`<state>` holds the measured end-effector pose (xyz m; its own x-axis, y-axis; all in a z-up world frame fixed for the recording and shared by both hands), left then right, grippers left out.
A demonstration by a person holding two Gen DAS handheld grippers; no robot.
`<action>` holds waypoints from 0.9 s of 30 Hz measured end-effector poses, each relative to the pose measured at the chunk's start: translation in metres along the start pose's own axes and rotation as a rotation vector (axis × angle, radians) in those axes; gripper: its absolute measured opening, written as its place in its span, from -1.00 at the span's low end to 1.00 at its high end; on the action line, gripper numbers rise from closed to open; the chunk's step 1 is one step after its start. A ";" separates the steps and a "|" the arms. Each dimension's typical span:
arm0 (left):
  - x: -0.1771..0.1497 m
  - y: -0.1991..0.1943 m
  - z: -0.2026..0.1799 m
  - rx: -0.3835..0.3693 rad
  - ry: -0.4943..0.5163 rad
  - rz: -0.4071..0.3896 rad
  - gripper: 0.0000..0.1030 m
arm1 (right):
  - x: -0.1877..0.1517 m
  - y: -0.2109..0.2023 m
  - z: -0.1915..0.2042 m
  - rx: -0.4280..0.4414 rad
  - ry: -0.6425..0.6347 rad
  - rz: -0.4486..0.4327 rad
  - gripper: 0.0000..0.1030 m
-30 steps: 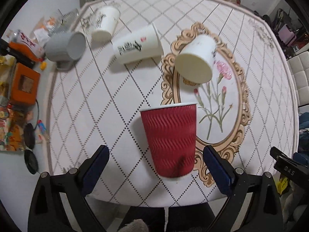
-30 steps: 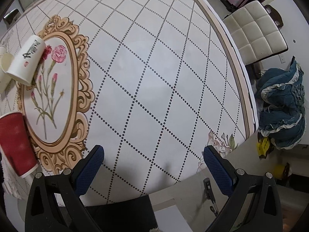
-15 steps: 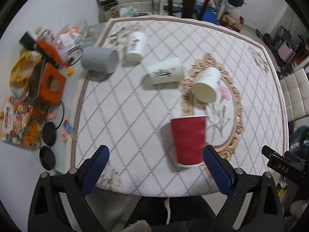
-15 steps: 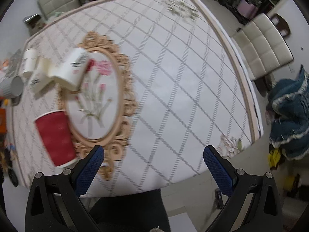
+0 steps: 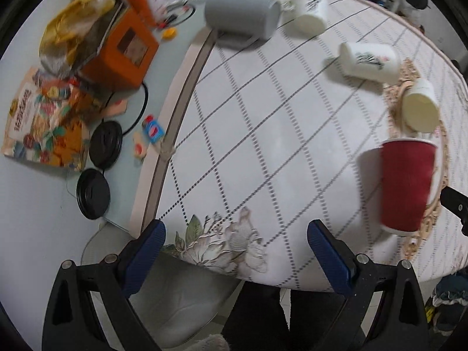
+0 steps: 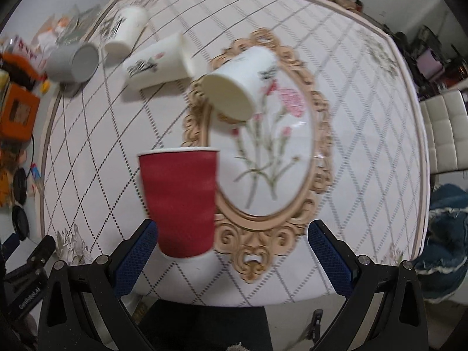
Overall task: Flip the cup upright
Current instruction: 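Move the right tool to the upright red cup and close on it, then lift the red cup with the right tool, set it down upright, open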
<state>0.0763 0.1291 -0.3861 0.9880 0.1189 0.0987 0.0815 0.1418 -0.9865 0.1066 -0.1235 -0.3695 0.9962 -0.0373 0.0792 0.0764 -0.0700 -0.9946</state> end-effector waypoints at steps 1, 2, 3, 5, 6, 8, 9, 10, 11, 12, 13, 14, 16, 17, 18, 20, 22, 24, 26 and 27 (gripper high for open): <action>-0.001 0.005 0.003 0.001 -0.004 0.006 0.92 | 0.000 0.004 0.006 -0.002 -0.011 0.007 1.00; -0.002 0.008 0.005 0.002 -0.007 0.010 0.92 | 0.000 0.010 0.013 -0.005 -0.023 0.016 0.99; -0.002 0.013 0.007 0.002 -0.011 0.015 0.92 | 0.000 0.014 0.017 -0.006 -0.031 0.022 0.99; -0.002 0.019 0.008 -0.002 -0.016 0.020 0.92 | 0.000 0.024 0.027 -0.008 -0.046 0.040 0.97; -0.002 0.022 0.008 -0.007 -0.018 0.023 0.92 | 0.001 0.029 0.030 -0.007 -0.051 0.048 0.96; 0.001 0.027 0.008 -0.015 -0.022 0.023 0.92 | 0.002 0.037 0.037 0.002 -0.055 0.065 0.92; 0.003 0.030 0.008 -0.019 -0.023 0.020 0.92 | 0.002 0.042 0.041 0.011 -0.055 0.076 0.84; 0.004 0.031 0.008 -0.020 -0.023 0.018 0.92 | 0.002 0.045 0.043 0.017 -0.055 0.084 0.80; 0.006 0.033 0.008 -0.019 -0.023 0.016 0.92 | 0.003 0.049 0.046 0.023 -0.055 0.096 0.74; 0.008 0.034 0.007 -0.021 -0.022 0.013 0.92 | 0.003 0.053 0.049 0.027 -0.055 0.105 0.68; 0.010 0.036 0.007 -0.024 -0.021 0.007 0.92 | 0.003 0.057 0.050 0.031 -0.054 0.113 0.63; 0.012 0.037 0.006 -0.025 -0.020 0.005 0.92 | 0.003 0.061 0.051 0.033 -0.051 0.122 0.53; 0.015 0.041 0.005 -0.032 -0.020 0.008 0.99 | 0.003 0.068 0.052 0.030 -0.045 0.132 0.49; 0.017 0.042 0.004 -0.038 -0.022 0.008 0.99 | 0.003 0.069 0.052 0.038 -0.039 0.126 0.48; 0.018 0.043 0.003 -0.043 -0.021 0.008 0.99 | 0.004 0.068 0.052 0.043 -0.034 0.117 0.47; 0.019 0.044 0.001 -0.052 -0.018 0.013 0.99 | 0.007 0.066 0.051 0.072 -0.018 0.094 0.47; 0.019 0.046 -0.001 -0.065 -0.021 0.026 0.99 | 0.010 0.060 0.047 0.101 0.008 0.051 0.47; 0.020 0.048 -0.004 -0.081 -0.022 0.042 0.99 | 0.015 0.051 0.044 0.121 0.027 -0.008 0.47; 0.024 0.052 -0.003 -0.086 -0.027 0.057 0.99 | 0.024 0.039 0.042 0.149 0.046 -0.085 0.47; 0.026 0.055 -0.003 -0.089 -0.030 0.065 0.99 | 0.029 0.033 0.042 0.162 0.056 -0.137 0.47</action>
<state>0.1066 0.1365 -0.4379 0.9872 0.1550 0.0368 0.0302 0.0452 -0.9985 0.1397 -0.0852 -0.4024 0.9724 -0.0942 0.2135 0.2214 0.0831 -0.9716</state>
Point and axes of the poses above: each gripper's, at about its wrist camera, not at the fingertips, and y roughly the way its jaws point, z to its left, x to its top, the point moved 10 cm from there along y, roughly the way its jaws point, and after that the axes turned 1 degree about z, right-handed, at the moved point
